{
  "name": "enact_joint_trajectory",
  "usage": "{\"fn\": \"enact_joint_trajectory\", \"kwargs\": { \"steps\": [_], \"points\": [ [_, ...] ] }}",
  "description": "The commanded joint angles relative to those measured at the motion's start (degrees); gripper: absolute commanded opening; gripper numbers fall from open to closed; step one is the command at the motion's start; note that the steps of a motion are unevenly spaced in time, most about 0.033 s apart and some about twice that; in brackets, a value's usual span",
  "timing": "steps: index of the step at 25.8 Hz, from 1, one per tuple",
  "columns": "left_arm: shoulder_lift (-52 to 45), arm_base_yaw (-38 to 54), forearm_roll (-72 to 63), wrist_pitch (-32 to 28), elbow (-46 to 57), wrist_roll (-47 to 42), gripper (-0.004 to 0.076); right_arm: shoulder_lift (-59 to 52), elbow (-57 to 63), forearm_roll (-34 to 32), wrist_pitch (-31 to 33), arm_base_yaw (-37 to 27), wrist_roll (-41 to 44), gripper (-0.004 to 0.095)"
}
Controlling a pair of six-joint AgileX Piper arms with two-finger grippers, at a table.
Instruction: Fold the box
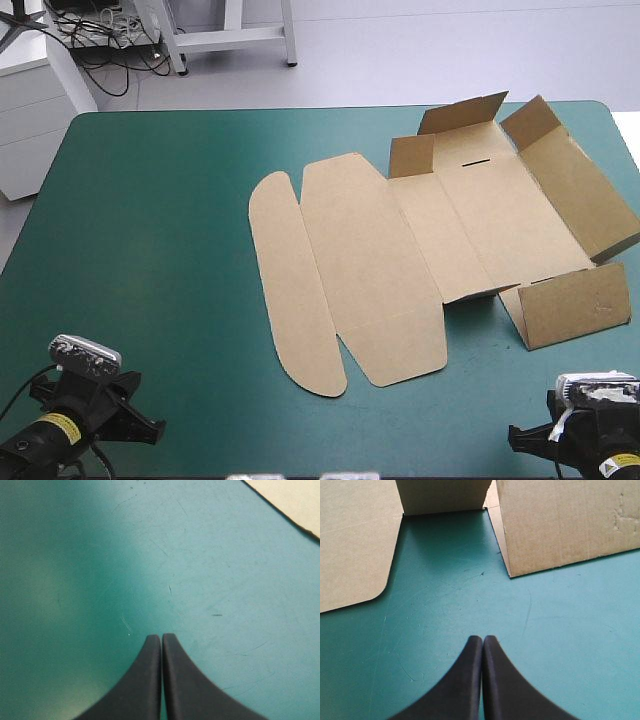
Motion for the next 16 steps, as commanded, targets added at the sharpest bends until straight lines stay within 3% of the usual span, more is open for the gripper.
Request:
{"fn": "enact_joint_trajectory", "kwargs": {
  "steps": [1, 12, 16],
  "points": [
    [0.65, -0.25, -0.21, -3.20, -1.93, -0.64, -0.0010, 0.83, -1.30, 0.71, -3.05, -0.02, -0.52, -0.0020],
    [0.65, -0.25, -0.21, -3.20, -1.93, -0.64, -0.0010, 0.83, -1.30, 0.60, -3.05, -0.02, -0.52, -0.0020],
    [0.65, -0.25, -0.21, -3.20, -1.93, -0.64, -0.0010, 1.73, -2.18, 0.60, -2.93, -0.02, 3.26, -0.0020]
  ]
}}
